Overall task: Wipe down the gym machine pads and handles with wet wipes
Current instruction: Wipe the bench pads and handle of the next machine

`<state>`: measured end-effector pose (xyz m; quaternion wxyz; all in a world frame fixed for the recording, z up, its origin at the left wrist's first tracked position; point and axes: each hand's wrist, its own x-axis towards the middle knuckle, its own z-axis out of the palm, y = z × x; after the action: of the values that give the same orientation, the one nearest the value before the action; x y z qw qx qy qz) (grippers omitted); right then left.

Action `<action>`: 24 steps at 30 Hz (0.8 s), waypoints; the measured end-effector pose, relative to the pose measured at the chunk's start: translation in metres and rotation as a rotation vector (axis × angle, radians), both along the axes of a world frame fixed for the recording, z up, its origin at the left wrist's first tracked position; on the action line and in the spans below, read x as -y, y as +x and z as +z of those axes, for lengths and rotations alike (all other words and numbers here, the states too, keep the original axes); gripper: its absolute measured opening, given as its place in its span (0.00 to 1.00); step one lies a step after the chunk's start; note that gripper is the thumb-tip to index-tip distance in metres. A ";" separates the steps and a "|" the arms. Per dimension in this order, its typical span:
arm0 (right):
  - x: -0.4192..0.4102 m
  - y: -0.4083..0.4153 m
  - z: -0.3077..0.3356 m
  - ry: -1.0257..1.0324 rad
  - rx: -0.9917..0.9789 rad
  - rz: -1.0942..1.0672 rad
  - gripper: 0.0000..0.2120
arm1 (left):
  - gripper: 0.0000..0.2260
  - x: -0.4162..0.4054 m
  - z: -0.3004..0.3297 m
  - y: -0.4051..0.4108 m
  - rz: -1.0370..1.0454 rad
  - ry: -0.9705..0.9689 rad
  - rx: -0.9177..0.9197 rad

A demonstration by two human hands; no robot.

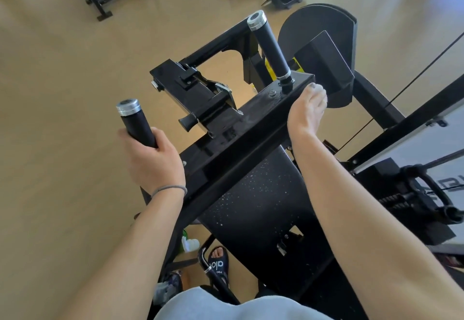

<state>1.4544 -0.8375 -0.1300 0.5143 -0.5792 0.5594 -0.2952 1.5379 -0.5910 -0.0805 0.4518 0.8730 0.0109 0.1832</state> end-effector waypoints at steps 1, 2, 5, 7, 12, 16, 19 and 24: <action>-0.010 -0.001 -0.001 0.025 0.009 0.009 0.34 | 0.11 0.000 0.000 0.000 0.001 -0.004 -0.001; -0.023 -0.001 -0.004 0.063 0.016 0.017 0.35 | 0.11 0.000 -0.001 0.000 0.001 -0.008 -0.002; -0.073 -0.006 -0.013 0.127 0.070 0.023 0.35 | 0.10 0.000 0.000 0.000 -0.002 -0.016 0.000; -0.105 -0.010 -0.015 0.151 0.131 0.046 0.34 | 0.10 -0.001 0.000 0.000 -0.002 -0.016 0.005; -0.107 -0.014 -0.010 0.201 0.159 0.083 0.32 | 0.09 -0.001 -0.001 0.001 -0.011 -0.027 0.017; -0.052 -0.008 0.006 0.191 0.142 0.001 0.30 | 0.11 -0.001 -0.001 0.002 -0.031 -0.043 0.026; -0.067 -0.005 0.009 0.176 0.149 0.004 0.31 | 0.10 -0.001 -0.001 0.002 -0.041 -0.052 0.023; -0.174 -0.021 0.004 0.197 0.186 0.163 0.30 | 0.10 -0.002 -0.003 0.003 -0.042 -0.044 0.021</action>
<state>1.4337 -0.6638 -0.1255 0.6404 -0.5396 0.4866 -0.2488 1.5411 -0.5892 -0.0836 0.4749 0.8608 -0.0083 0.1826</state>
